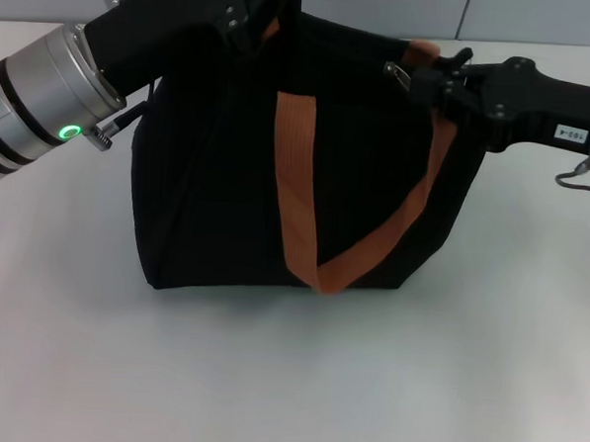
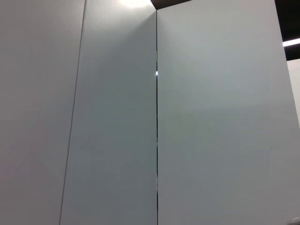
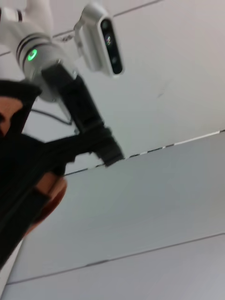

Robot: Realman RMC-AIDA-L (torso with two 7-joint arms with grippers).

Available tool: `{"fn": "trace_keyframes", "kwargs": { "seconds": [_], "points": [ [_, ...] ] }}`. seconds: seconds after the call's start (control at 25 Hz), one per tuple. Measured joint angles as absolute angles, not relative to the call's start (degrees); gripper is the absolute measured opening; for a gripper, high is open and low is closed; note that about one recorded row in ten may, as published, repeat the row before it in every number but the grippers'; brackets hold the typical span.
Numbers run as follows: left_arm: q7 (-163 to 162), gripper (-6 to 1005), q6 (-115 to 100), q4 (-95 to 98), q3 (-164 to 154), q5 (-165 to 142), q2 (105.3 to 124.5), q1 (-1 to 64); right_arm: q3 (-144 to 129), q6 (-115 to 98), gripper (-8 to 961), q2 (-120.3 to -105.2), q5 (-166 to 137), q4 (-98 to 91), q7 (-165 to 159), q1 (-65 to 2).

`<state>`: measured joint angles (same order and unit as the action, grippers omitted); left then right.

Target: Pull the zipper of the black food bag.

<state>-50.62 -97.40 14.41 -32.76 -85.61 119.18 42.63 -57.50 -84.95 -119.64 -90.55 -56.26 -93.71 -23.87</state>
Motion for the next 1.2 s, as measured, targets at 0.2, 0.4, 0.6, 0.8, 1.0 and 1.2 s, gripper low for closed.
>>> {"fn": "trace_keyframes", "kwargs": {
  "seconds": [0.2,0.4,0.6,0.8,1.0,1.2],
  "points": [
    [-50.6,26,-97.4,14.4,-32.6,-85.6,119.17,42.6,-57.3,-86.0,-1,-119.62,-89.9,-57.4,-93.7,-23.4],
    [-50.6,26,-97.4,14.4,-32.7,-85.6,119.17,42.6,-57.2,-86.2,-1,-119.66,-89.5,-59.6,-93.7,-22.0],
    [-50.8,27,-97.4,14.4,-32.7,-85.6,119.17,42.6,-55.0,-86.9,-1,-119.64,-89.1,-59.9,-93.7,-21.1],
    [-51.1,27,-97.4,14.6,-32.7,-85.6,119.18,42.6,-54.5,-87.1,18,-119.49,-89.2,-59.6,-93.7,-21.1],
    [-51.1,27,-97.4,14.7,-32.7,-85.6,119.18,42.7,-55.1,-87.0,49,-119.26,-89.6,-58.0,-94.3,-21.9],
    [-51.2,27,-97.4,14.6,-32.8,-85.6,119.18,42.8,-55.2,-86.4,81,-119.09,-92.6,-53.5,-94.9,-24.8]
  ]
}}
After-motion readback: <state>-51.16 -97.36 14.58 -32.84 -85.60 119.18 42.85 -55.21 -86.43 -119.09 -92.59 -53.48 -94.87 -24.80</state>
